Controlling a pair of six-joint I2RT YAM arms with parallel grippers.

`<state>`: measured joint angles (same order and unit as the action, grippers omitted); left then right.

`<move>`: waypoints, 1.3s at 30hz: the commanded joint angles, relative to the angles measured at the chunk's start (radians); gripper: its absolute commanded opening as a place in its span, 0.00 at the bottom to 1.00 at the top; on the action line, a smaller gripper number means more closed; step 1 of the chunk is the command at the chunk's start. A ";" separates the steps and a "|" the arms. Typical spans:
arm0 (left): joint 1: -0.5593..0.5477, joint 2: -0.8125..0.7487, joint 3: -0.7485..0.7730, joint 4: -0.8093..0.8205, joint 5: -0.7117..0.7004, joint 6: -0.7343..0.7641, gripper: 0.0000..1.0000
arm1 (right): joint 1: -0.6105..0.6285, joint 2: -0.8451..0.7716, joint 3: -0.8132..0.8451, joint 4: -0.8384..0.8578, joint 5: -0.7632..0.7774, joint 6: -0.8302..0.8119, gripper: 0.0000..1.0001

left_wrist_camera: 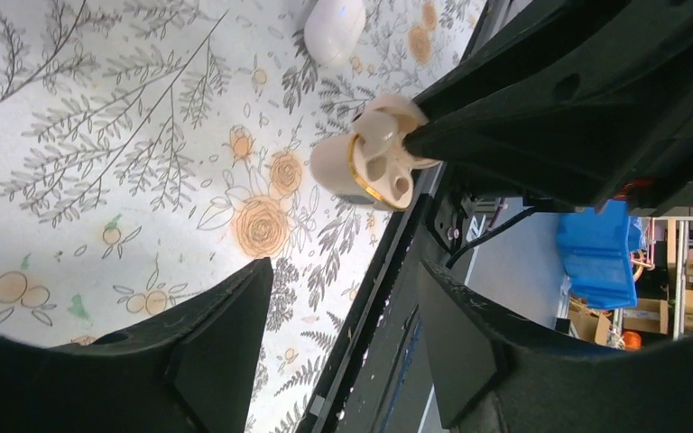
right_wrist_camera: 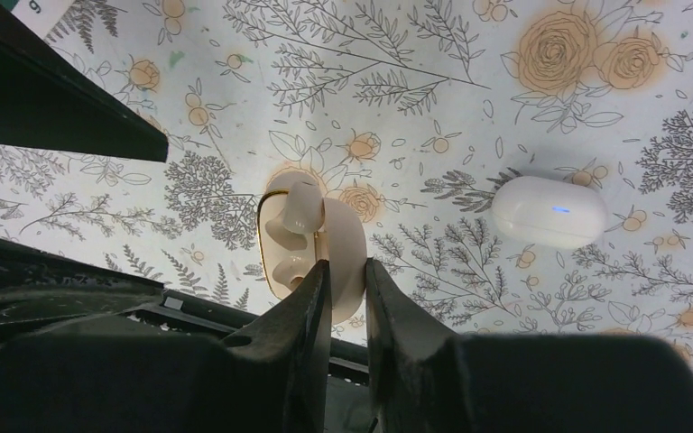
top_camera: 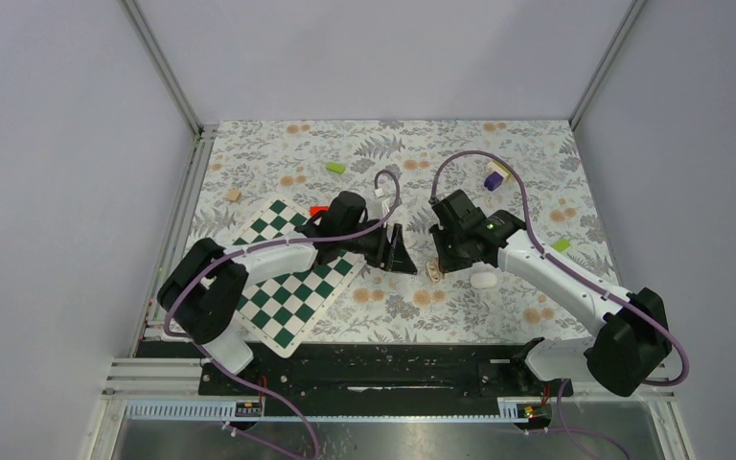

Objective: Insert the wireless bluetooth earbuds into the charging case
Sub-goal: Insert the left earbud into the left side groove of the charging case.

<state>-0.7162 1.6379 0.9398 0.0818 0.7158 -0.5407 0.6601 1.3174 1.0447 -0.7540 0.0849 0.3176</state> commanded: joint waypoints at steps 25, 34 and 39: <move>-0.009 0.119 -0.077 0.878 0.089 -0.278 0.53 | 0.009 -0.024 0.026 0.008 -0.063 -0.018 0.00; -0.007 0.130 -0.107 0.895 0.095 -0.300 0.53 | 0.008 -0.020 0.036 0.004 -0.067 -0.017 0.00; -0.008 0.154 -0.101 0.904 0.109 -0.315 0.53 | 0.009 -0.013 0.044 0.000 -0.071 -0.016 0.00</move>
<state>-0.7277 1.7702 0.8402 0.8936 0.7925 -0.8471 0.6609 1.3174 1.0458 -0.7433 0.0322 0.3096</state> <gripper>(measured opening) 0.530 0.238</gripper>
